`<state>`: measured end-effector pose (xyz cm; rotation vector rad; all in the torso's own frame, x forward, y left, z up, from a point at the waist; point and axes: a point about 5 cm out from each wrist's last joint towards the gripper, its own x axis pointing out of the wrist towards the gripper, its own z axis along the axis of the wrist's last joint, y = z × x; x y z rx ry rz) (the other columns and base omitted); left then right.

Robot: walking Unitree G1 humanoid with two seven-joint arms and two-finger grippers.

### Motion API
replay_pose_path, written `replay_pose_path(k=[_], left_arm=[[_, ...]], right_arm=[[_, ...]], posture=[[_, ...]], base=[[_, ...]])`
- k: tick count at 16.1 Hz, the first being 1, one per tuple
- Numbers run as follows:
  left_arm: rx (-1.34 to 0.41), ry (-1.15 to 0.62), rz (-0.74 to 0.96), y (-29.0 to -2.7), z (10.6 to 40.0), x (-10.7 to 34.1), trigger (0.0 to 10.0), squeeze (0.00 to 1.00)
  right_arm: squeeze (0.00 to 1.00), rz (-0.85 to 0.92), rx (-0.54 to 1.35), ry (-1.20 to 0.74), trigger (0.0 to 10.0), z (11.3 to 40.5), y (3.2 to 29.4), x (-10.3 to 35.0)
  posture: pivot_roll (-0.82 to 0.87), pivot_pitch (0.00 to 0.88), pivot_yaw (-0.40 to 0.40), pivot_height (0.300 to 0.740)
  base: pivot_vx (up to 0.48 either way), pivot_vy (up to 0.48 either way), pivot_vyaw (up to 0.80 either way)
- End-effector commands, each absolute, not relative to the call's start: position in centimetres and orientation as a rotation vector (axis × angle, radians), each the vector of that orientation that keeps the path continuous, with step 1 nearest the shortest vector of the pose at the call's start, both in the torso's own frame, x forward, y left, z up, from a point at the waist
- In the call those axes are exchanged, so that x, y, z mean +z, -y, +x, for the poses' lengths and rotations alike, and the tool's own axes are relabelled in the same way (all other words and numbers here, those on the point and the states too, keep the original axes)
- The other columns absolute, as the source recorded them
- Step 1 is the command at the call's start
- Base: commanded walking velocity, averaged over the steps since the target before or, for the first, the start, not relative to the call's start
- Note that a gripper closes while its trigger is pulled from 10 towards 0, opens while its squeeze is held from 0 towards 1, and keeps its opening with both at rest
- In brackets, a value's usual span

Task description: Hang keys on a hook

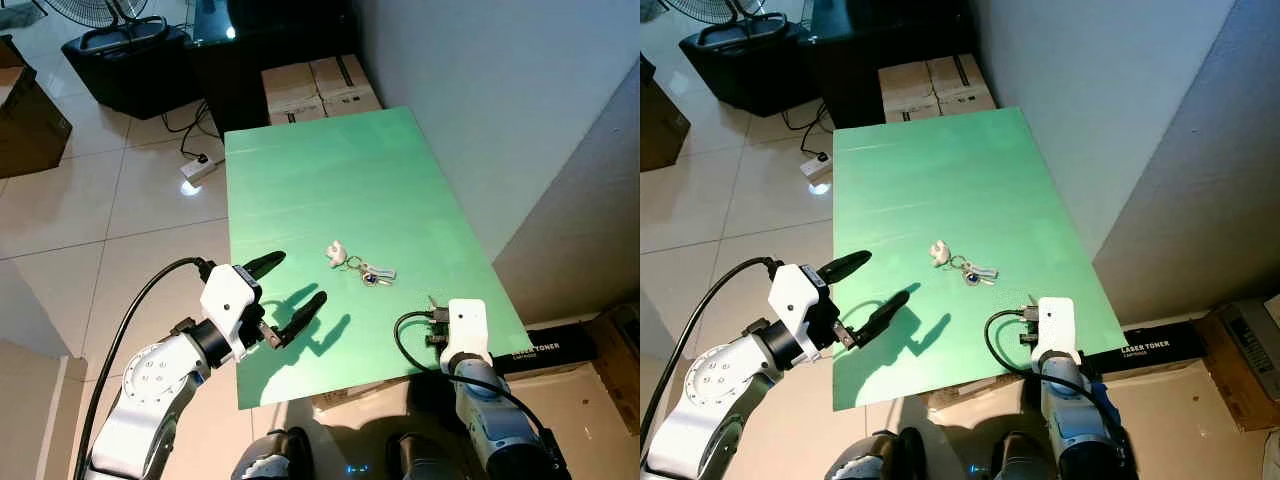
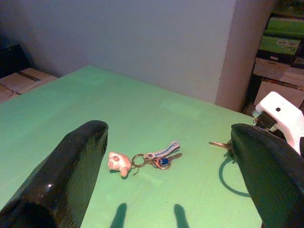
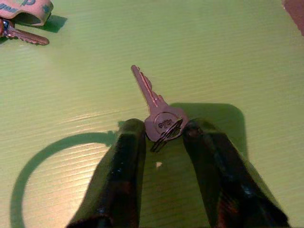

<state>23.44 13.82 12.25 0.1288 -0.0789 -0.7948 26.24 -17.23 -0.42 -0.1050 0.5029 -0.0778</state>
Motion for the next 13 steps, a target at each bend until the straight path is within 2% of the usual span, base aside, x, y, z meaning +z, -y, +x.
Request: replay_pose_path(k=[1,13], left_arm=[[-0.81,0.078,0.143,-13.9,23.22,12.42,10.0,0.0],[-0.818,0.074,0.136,-13.74,23.17,12.48,10.0,0.0]], right_arm=[[0.0,-0.089,-0.077,-0.518,0.0,26.05,17.01,-0.77],[0.0,-0.088,-0.089,-0.501,0.0,26.06,16.96,-0.55]], posture=[[-0.04,0.156,0.113,0.74],[-0.04,0.159,0.121,0.74]], base=[[0.0,0.0,0.0],[0.0,0.0,0.0]])
